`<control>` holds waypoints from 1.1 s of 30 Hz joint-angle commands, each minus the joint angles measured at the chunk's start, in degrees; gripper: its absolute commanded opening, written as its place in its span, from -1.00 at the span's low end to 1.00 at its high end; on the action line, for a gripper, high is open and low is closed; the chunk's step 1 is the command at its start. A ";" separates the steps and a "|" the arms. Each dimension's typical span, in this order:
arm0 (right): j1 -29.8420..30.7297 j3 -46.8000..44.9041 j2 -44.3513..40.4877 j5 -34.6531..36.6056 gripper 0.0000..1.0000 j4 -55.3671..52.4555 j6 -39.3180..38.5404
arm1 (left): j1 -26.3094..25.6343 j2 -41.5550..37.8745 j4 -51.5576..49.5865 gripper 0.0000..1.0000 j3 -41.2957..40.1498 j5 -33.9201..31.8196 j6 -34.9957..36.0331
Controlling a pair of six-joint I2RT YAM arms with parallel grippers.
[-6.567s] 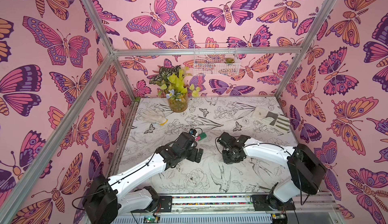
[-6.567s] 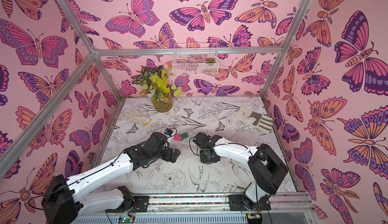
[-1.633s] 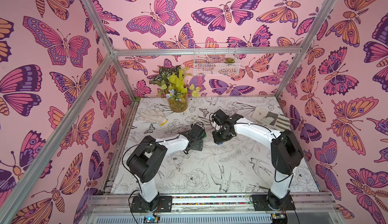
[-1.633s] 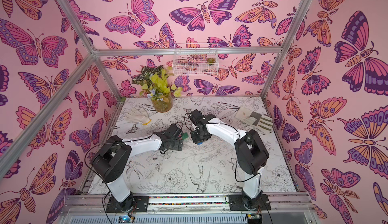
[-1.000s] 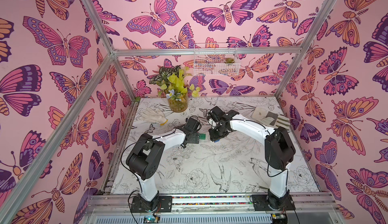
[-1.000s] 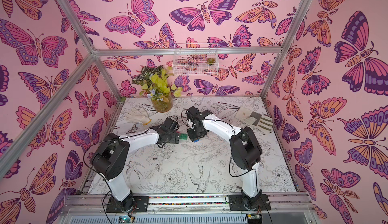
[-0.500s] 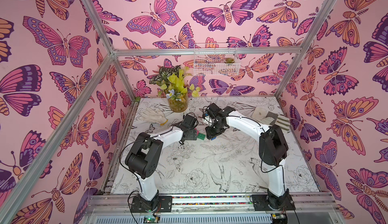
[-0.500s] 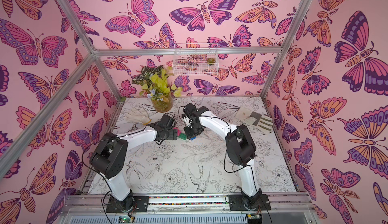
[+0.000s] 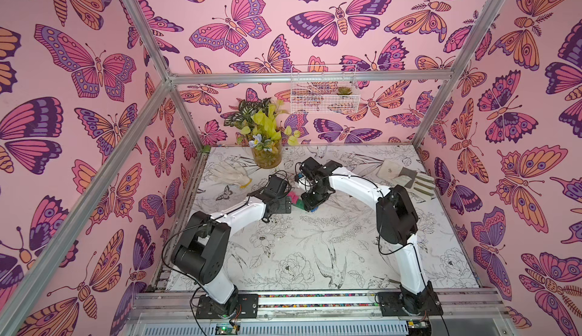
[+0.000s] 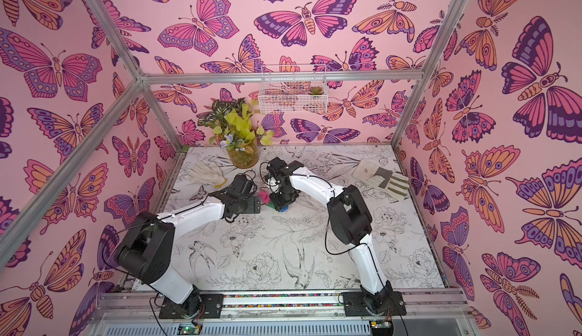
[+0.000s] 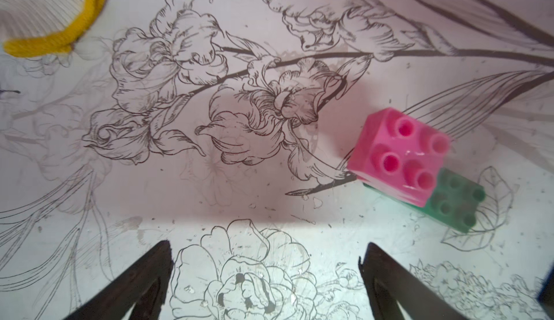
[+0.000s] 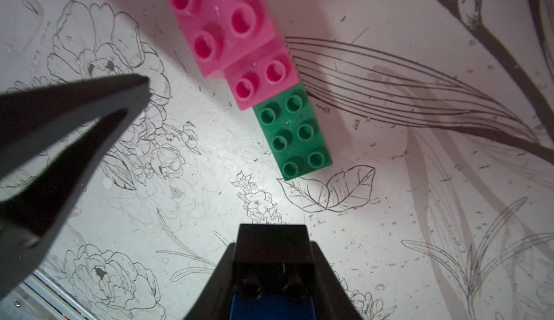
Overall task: Assemble the letter v with lego
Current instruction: Adjust the lego brick at the center of the board, then assemble the lego brick with the lego brick.
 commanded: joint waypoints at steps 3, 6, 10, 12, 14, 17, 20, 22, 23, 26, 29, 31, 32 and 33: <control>0.35 1.61 2.36 3.89 -0.69 -0.62 -7.22 | 0.77 -4.52 0.71 1.00 -3.31 1.74 0.52; 0.50 0.85 2.20 4.27 -0.69 1.43 -9.43 | 0.94 -6.88 1.29 1.00 -4.82 1.66 0.60; 0.52 2.30 3.62 4.12 -0.69 2.05 -11.29 | 1.46 -8.61 1.47 1.00 -5.84 1.92 0.96; 0.47 3.20 4.46 3.68 -0.68 2.42 -11.53 | 1.69 -8.87 1.69 1.00 -6.11 2.05 1.04; 0.53 3.67 4.81 2.84 -0.68 3.38 -11.62 | 1.82 -8.89 2.29 1.00 -6.56 2.19 1.37; 0.47 4.97 5.70 3.48 -0.68 2.85 -12.18 | 2.08 -9.05 3.39 1.00 -7.34 2.45 1.84; 0.54 5.11 5.90 4.19 -0.67 2.23 -13.11 | 2.30 -9.22 3.46 1.00 -7.52 2.52 2.06; 0.48 4.85 5.81 4.56 -0.67 1.88 -13.75 | 2.43 -9.12 3.41 1.00 -7.51 2.62 2.01; 0.51 4.84 5.70 4.68 -0.67 1.96 -13.94 | 2.44 -9.06 3.48 1.00 -7.44 2.79 2.01; 0.55 4.97 5.73 4.83 -0.67 1.73 -14.49 | 2.44 -8.81 3.89 1.00 -7.69 2.80 1.84; 0.55 5.03 5.81 5.06 -0.66 1.02 -15.51 | 2.52 -8.54 4.07 1.00 -7.68 2.80 1.84; 0.48 4.99 5.80 5.29 -0.66 0.91 -15.93 | 2.62 -8.70 4.07 1.00 -7.78 2.78 1.84; 0.49 4.94 5.79 5.32 -0.66 0.91 -16.18 | 2.61 -8.89 4.01 1.00 -7.78 2.80 1.82; 0.53 5.01 5.84 5.37 -0.66 1.00 -16.53 | 2.61 -9.04 4.03 1.00 -7.78 2.87 1.82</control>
